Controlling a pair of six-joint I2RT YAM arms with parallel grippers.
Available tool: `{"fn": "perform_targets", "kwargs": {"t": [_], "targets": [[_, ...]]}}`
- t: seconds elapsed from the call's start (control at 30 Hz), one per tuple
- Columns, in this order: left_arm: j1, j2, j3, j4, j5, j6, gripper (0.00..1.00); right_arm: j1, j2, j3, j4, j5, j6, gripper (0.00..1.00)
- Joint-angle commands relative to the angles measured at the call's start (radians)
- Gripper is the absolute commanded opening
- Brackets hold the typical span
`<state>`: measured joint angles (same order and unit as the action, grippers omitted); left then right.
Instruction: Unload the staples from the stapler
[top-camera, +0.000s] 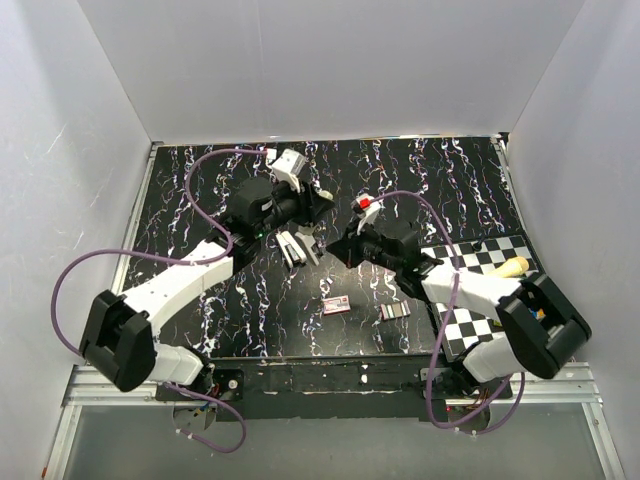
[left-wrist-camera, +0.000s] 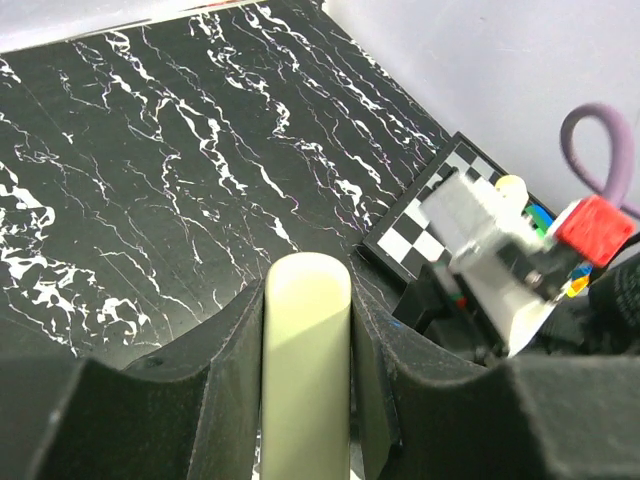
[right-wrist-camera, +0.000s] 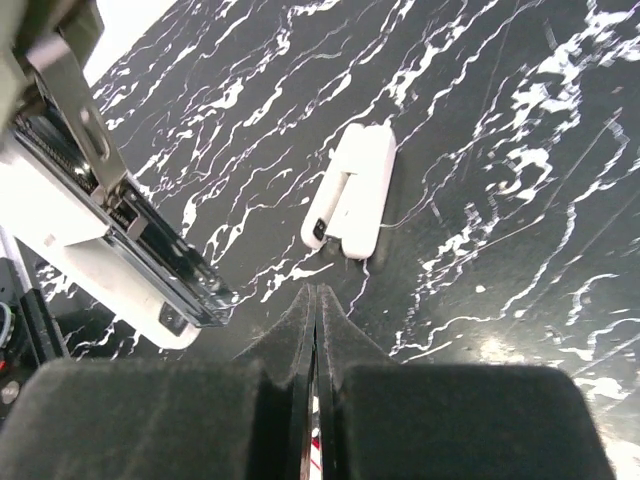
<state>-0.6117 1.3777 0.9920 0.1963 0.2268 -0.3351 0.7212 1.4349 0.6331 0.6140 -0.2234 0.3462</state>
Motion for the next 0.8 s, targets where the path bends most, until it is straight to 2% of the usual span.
{"fn": "perform_targets", "kwargs": {"t": [0.0,0.23,0.43,0.63,0.77], "targets": [[0.004,-0.117,-0.029,-0.044,0.01,0.044,0.0,0.004,-0.131,0.08,-0.137,0.087,-0.119,0.01],[0.003,-0.235,-0.038,-0.097,-0.021,0.08,0.0,0.004,-0.297,0.135,-0.37,0.137,-0.193,0.01],[0.004,-0.301,-0.004,-0.147,0.005,0.088,0.0,0.004,-0.39,0.145,-0.508,-0.002,-0.153,0.01],[0.003,-0.353,-0.015,-0.15,-0.018,0.065,0.0,0.041,-0.472,0.122,-0.524,-0.151,-0.064,0.01],[0.003,-0.358,-0.019,-0.155,-0.021,0.062,0.0,0.099,-0.461,0.129,-0.479,-0.208,-0.006,0.01]]}}
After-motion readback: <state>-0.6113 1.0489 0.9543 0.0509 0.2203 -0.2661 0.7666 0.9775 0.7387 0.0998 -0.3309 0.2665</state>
